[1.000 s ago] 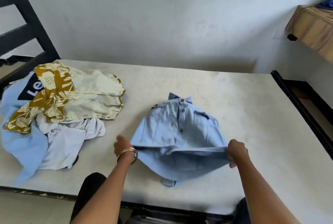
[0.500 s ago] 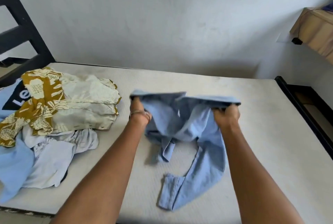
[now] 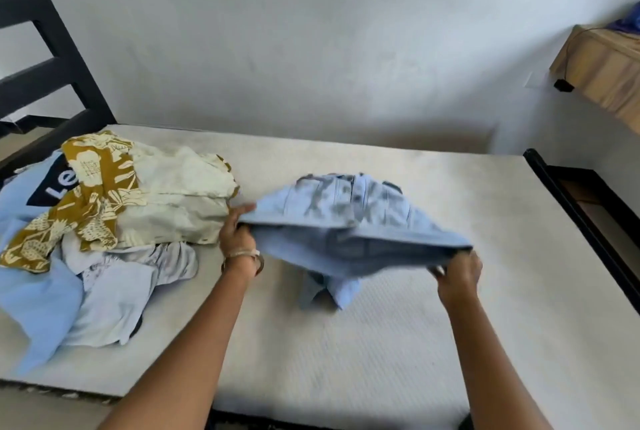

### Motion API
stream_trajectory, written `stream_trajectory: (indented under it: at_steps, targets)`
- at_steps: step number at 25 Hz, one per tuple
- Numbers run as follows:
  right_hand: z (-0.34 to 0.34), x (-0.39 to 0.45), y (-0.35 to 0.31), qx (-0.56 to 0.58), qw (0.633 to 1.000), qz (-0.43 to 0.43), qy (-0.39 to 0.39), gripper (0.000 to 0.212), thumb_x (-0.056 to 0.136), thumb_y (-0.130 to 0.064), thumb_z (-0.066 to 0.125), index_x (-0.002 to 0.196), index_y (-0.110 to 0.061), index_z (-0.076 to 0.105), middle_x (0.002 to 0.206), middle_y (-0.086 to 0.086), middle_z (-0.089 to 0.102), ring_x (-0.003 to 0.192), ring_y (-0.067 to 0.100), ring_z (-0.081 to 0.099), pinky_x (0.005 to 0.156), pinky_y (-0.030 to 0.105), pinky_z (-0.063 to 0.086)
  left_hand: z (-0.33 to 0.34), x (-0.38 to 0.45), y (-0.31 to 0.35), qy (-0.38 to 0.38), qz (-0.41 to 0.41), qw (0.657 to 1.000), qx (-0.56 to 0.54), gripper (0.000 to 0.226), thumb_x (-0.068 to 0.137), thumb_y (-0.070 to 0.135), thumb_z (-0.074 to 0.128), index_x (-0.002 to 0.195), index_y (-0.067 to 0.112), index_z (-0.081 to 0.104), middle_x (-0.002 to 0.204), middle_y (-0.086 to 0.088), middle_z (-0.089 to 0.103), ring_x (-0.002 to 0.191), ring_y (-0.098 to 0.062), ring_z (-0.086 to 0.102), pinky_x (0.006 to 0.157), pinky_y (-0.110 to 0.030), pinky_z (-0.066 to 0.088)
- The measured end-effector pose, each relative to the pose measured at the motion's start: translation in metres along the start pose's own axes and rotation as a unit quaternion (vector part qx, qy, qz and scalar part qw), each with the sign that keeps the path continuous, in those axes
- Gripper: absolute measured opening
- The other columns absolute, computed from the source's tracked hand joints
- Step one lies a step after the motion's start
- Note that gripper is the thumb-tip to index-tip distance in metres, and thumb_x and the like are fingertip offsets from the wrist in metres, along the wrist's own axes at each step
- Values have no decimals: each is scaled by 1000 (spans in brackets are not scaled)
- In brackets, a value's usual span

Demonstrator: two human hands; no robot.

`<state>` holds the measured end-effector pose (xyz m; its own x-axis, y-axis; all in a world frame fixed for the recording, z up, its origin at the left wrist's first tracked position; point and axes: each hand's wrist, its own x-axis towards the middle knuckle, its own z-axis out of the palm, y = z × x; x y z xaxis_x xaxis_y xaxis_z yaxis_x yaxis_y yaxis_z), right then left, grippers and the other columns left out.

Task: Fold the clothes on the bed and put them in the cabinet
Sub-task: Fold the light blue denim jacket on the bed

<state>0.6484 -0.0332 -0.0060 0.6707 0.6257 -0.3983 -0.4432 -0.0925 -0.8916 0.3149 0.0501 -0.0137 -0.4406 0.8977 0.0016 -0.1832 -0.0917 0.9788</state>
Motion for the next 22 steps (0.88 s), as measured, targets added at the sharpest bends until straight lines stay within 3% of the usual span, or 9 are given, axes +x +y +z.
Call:
stream_trajectory:
  at_steps: [2, 4, 8, 11, 13, 15, 18, 20, 22]
  targets:
    - [-63, -9, 58, -211, 976, 30, 51, 30, 96, 0, 35, 108, -8, 62, 116, 20, 59, 104, 43, 58, 85, 54, 55, -66, -41, -50, -40, -16, 973, 226, 61, 67, -22, 35, 81, 24, 72, 102, -10, 71, 107, -31, 62, 90, -31, 46]
    - [-117, -18, 96, -392, 918, 57, 41, 37, 93, 5, 39, 117, -6, 65, 106, 22, 63, 94, 44, 62, 83, 54, 56, -118, -77, -82, -125, -41, 900, 415, 63, 67, -26, 36, 83, 19, 76, 113, -9, 70, 110, -29, 63, 89, -27, 49]
    - [-134, -28, 114, -619, 784, 55, -8, 34, 90, 2, 46, 116, -3, 66, 108, 20, 62, 92, 36, 57, 85, 43, 50, -129, -110, -102, -167, -146, 801, 557, 36, 89, -2, 49, 110, 15, 72, 132, -11, 59, 121, -28, 55, 94, -27, 39]
    - [-97, -43, 116, -798, 600, 45, -40, 38, 96, -5, 40, 131, -13, 52, 144, 22, 36, 134, 43, 31, 108, 56, 31, -104, -120, -93, -243, -113, 546, 794, 43, 97, 10, 36, 131, 26, 57, 147, -4, 43, 141, -30, 29, 112, -60, 15]
    - [-74, -54, 123, -856, 509, -29, -90, 38, 97, -7, 40, 131, -19, 52, 155, 20, 18, 143, 45, 12, 110, 63, 21, -84, -128, -92, -279, -55, 437, 853, 46, 96, 9, 34, 136, 25, 51, 156, -11, 28, 145, -38, 13, 107, -71, -2]
    - [-57, -57, 138, -825, 532, -107, -160, 37, 93, -4, 46, 125, -20, 55, 154, 15, 24, 143, 39, 15, 108, 59, 24, -62, -133, -98, -306, -17, 440, 844, 42, 94, 7, 40, 129, 21, 58, 144, -13, 45, 139, -36, 30, 111, -63, 14]
    - [-28, -58, 166, -631, 711, -137, -277, 37, 90, 7, 49, 119, -11, 64, 129, 12, 60, 120, 29, 53, 93, 33, 43, -23, -144, -118, -376, 26, 607, 700, 31, 92, 4, 48, 118, 11, 64, 121, -8, 60, 116, -28, 53, 100, -39, 44]
    - [-16, -64, 177, -550, 780, -125, -270, 35, 87, 11, 48, 112, -3, 68, 108, 13, 70, 102, 28, 63, 85, 30, 47, 3, -154, -125, -374, -18, 711, 595, 28, 94, 9, 50, 118, 9, 62, 122, -9, 59, 115, -27, 53, 97, -34, 43]
    - [-12, -64, 188, -508, 826, -96, -223, 33, 83, 12, 48, 107, -1, 68, 96, 14, 71, 92, 29, 65, 80, 34, 50, 24, -158, -139, -329, -68, 751, 568, 29, 94, 16, 53, 121, 8, 58, 125, -11, 58, 118, -27, 52, 96, -33, 40]
